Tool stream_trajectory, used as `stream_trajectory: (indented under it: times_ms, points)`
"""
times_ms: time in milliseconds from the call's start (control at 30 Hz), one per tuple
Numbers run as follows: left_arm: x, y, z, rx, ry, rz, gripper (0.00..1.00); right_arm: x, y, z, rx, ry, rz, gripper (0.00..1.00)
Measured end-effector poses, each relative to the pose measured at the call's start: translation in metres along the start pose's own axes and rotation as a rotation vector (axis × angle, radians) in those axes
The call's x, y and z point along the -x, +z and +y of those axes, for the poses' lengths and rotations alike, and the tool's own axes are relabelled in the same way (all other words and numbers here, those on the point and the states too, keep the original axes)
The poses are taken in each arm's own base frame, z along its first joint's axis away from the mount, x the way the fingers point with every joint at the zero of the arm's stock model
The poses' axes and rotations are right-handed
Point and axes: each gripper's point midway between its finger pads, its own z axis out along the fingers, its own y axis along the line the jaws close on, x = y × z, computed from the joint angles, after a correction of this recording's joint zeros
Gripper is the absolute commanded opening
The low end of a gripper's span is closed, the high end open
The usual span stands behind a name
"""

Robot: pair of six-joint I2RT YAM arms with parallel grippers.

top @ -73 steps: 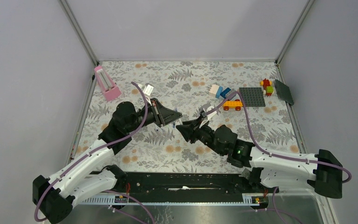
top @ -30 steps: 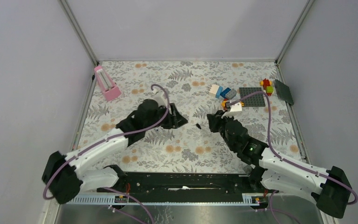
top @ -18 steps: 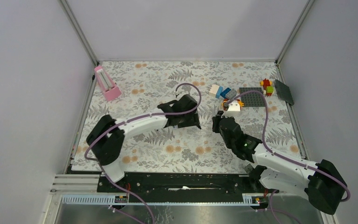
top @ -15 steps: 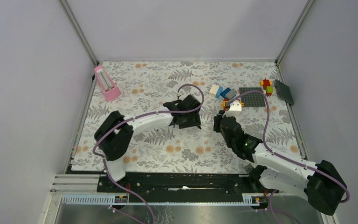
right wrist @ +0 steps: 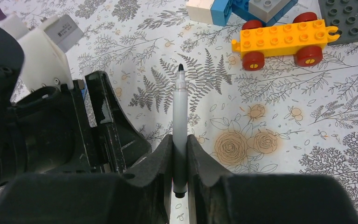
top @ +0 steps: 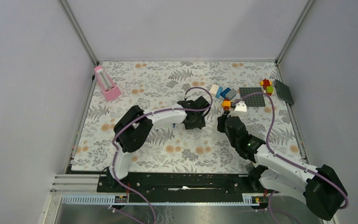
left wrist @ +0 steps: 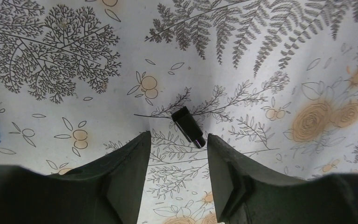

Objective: Insert the pens into the pen caps

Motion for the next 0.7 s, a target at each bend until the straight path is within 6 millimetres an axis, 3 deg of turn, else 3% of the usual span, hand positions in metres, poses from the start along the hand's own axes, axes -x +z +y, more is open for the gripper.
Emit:
stream_trajectory:
  times_ms: [367, 700]
  points:
    - [0.005, 0.012, -0.008, 0.016, 0.013, -0.011, 0.35, -0.001, 0.004, -0.002, 0.021, 0.038, 0.022, 0.0]
    - [0.007, 0.015, -0.011, 0.012, 0.039, -0.015, 0.0, 0.003, 0.007, -0.004, 0.036, 0.075, 0.029, 0.0]
